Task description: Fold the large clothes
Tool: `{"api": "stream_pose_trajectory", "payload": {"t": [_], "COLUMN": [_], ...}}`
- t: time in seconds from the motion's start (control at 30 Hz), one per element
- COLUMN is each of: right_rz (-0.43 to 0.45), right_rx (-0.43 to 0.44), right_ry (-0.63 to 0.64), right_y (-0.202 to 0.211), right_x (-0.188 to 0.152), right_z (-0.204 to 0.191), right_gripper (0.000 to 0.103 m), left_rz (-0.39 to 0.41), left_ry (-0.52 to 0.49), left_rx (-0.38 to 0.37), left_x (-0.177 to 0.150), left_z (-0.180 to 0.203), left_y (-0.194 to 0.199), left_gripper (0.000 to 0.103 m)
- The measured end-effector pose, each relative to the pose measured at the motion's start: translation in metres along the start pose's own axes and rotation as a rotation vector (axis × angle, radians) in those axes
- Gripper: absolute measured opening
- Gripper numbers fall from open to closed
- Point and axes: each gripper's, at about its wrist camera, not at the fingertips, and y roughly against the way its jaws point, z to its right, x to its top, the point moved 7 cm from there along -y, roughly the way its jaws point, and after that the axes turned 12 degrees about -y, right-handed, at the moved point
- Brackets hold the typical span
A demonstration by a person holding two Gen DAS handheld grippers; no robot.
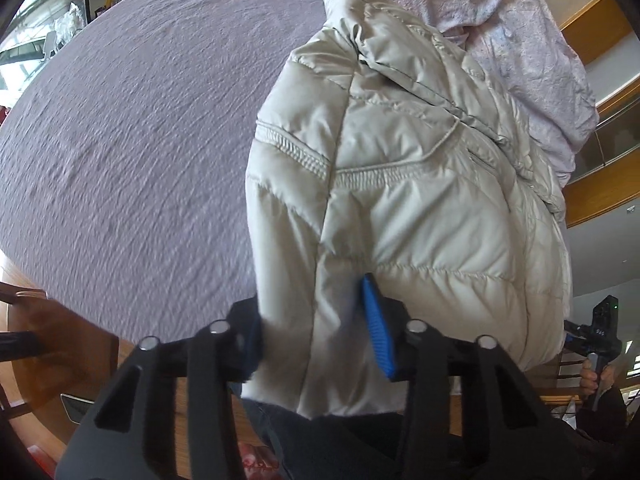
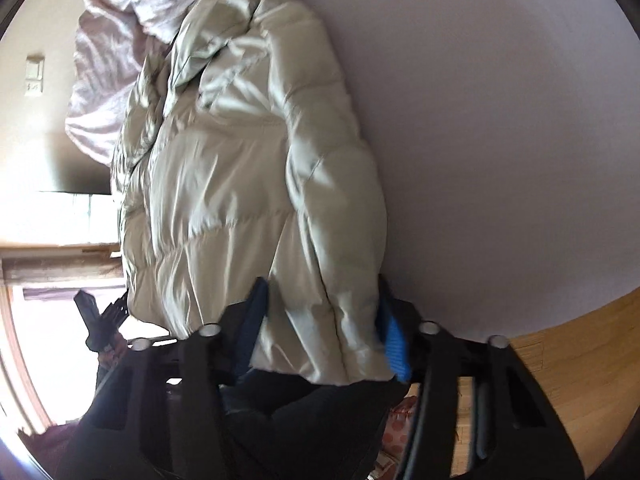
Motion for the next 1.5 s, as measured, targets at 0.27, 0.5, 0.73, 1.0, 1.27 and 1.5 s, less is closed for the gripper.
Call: {"api": "stream_pose_trajectory", "payload": {"t": [0.27, 0.5, 0.73, 1.0, 1.27, 1.5], "right_rz": [0.105, 0.300, 0.468, 0.570, 0.661, 0.669], "right_rx": [0.074, 0.132, 0.157, 0.115, 0.044, -0.059], "right_ry": [0.149, 0.242, 0.265, 0.273, 0.195, 0.150], "right_y": [0.022, 0.072, 0.114, 0.112, 0.100, 0.065], "right_x": [0.008, 0.044, 0.097, 0.150, 0.205, 0.244], "right_z": [-0.048, -0.104, -0.140, -0.182, -0.202, -0.212], "right_gripper": [0.010, 0.009, 0.009, 0.009, 0.009, 0.009], "left_rz": [0.092, 0.225, 0.345, 0.385, 0.392, 0.327], "left_ry": [-0.027, -0.073, -0.113, -0.119, -0.103, -0.068], "left_rx": [0.018, 0.043, 0.099, 0.141, 0.167, 0.216], "left_x": [0.015, 0.076, 0.153, 0.230, 0.292, 0.322], "left_z": [0.009, 0.025, 0.045, 0.056, 0.061, 0.047], "left_y": [0.033, 0.074, 0.098, 0.094, 0.073, 0.022], "left_gripper": [0.008, 0.008, 0.008, 0.008, 0.008, 0.008]}}
